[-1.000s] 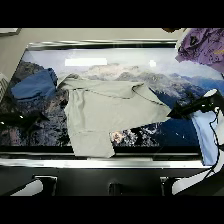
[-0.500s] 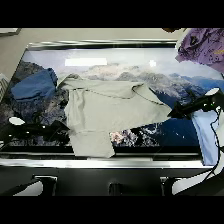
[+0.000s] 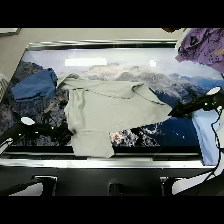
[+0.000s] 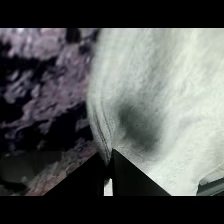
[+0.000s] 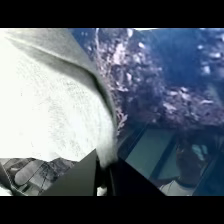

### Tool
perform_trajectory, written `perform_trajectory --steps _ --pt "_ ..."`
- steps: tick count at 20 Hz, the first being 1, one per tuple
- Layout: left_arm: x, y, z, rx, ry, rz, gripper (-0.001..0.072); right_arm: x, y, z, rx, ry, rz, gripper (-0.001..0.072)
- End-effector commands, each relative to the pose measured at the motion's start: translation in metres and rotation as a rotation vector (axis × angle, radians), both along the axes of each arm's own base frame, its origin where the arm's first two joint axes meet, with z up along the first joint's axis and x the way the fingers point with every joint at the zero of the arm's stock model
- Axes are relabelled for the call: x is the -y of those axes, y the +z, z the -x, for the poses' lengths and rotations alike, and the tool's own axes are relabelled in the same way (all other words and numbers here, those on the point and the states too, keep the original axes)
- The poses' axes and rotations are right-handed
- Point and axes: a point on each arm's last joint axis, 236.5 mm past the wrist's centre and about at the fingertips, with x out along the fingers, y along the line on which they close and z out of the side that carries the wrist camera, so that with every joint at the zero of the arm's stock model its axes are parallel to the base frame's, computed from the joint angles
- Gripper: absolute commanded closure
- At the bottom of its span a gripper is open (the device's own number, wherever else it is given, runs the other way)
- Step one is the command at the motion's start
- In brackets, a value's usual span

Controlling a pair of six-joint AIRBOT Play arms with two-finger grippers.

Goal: Fold the clothes and pants, and hang the long-sleeved shirts on hangers.

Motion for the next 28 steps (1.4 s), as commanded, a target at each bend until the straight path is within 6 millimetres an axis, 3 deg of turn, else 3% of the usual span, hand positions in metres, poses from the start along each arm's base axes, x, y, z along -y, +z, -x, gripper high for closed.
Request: perform_trajectory --steps 1,3,5,7,9,10,12,13,15,16,18,20,22,24,26,28 --pt "0.004 0.003 -0.004 0.005 -0.002 0.012 0.0685 0.001 0.009 -0.004 0.029 -0.003 0.013 0.0677" --pt "0.003 0.01 -0.014 0.034 -0.002 0.008 0.0686 -0.005 0.021 -0.009 0.059 -0.015 -0.017 0.0677" --pt "0.0 0.026 -0.037 0.1 -0.003 -0.001 0.0687 -0.026 0.044 -0.023 0.142 -0.007 -0.076 0.0677" --pt "-0.005 0.057 -0.074 0.21 -0.005 -0.015 0.0688 -0.048 0.071 -0.042 0.257 0.039 -0.051 0.0677" --pt "-0.014 0.107 -0.118 0.353 -0.009 -0.051 0.0688 -0.062 0.114 -0.073 0.424 0.069 0.022 0.0678" --pt "-0.023 0.135 -0.138 0.419 -0.017 -0.097 0.0688 -0.065 0.144 -0.089 0.514 0.062 0.066 0.0678" --pt "-0.051 0.209 -0.173 0.575 -0.036 -0.245 0.0689 -0.06 0.228 -0.118 0.734 0.024 0.182 0.0678" --pt "-0.067 0.255 -0.186 0.661 -0.032 -0.333 0.0688 -0.055 0.275 -0.124 0.843 -0.007 0.233 0.0678" --pt "-0.094 0.349 -0.195 0.835 0.008 -0.487 0.0689 -0.043 0.376 -0.115 1.051 -0.082 0.319 0.0678" --pt "-0.106 0.398 -0.19 0.93 0.037 -0.561 0.0688 -0.038 0.426 -0.097 1.151 -0.109 0.377 0.0678" --pt "-0.126 0.496 -0.161 1.118 0.126 -0.69 0.0688 -0.032 0.504 -0.047 1.33 -0.152 0.48 0.0678" --pt "-0.14 0.558 -0.114 1.243 0.234 -0.771 0.0688 -0.027 0.559 0.018 1.443 -0.206 0.582 0.0678" --pt "-0.148 0.583 -0.065 1.287 0.31 -0.814 0.0688 -0.024 0.599 0.083 1.54 -0.246 0.677 0.0678" --pt "-0.154 0.591 -0.019 1.303 0.379 -0.843 0.0688 -0.023 0.626 0.136 1.614 -0.305 0.732 0.0678" --pt "-0.165 0.6 0.018 1.316 0.47 -0.87 0.0689 -0.024 0.64 0.169 1.66 -0.351 0.739 0.0678" --pt "-0.175 0.611 0.04 1.339 0.533 -0.901 0.0688 -0.026 0.642 0.178 1.666 -0.376 0.712 0.0678"
